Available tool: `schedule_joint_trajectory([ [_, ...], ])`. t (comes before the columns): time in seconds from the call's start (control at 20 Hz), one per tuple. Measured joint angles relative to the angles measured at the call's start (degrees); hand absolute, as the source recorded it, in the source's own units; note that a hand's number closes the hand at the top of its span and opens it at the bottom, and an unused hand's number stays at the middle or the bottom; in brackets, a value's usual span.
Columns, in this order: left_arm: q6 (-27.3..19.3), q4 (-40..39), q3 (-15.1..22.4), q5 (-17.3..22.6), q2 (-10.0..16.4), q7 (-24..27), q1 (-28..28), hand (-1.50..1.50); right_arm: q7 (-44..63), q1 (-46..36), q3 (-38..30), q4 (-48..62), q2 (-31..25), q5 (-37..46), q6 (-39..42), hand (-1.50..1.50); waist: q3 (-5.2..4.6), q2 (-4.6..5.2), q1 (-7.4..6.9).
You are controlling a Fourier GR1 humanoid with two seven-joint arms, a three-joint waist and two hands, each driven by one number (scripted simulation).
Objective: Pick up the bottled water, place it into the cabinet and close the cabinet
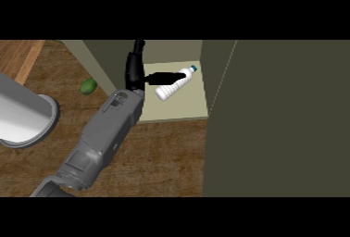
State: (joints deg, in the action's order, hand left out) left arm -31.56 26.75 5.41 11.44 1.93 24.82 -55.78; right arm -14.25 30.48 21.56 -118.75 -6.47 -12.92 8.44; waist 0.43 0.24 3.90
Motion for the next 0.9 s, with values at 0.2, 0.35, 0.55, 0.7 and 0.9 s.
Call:
schedule_joint_trajectory([
  [0.2, 6.33, -0.77, -2.87, 2.53, -0.87, 5.63, -1.01, -1.50, -0.46, 0.03, 0.27, 0.17, 0.44, 0.59, -0.65, -1.50, -0.05, 0.07, -0.59],
  [0.35, 10.09, -1.01, -3.55, 3.06, -1.52, 8.84, -1.22, -1.50, -0.61, 0.95, 0.31, -0.54, 0.47, 0.82, -1.36, -1.50, -0.02, 0.06, -1.11],
  [0.55, 13.29, 0.02, -3.03, 3.55, -2.02, 10.86, -0.66, -1.50, -0.82, 1.62, 1.18, -0.74, 0.66, 2.01, -2.32, -1.50, -0.04, 0.04, -1.75],
  [0.7, 14.87, 2.24, -1.24, 4.09, -2.02, 10.73, 0.56, -1.50, -0.25, 2.61, 1.41, -1.81, 0.32, 2.19, -2.92, -1.50, -0.05, 0.02, -2.22],
  [0.9, 17.22, 8.35, 0.19, 5.78, -2.01, 9.70, 5.21, -1.50, -0.67, 3.46, 1.12, -1.92, -0.22, 1.65, -2.77, -1.50, -0.24, -0.24, -3.18],
])
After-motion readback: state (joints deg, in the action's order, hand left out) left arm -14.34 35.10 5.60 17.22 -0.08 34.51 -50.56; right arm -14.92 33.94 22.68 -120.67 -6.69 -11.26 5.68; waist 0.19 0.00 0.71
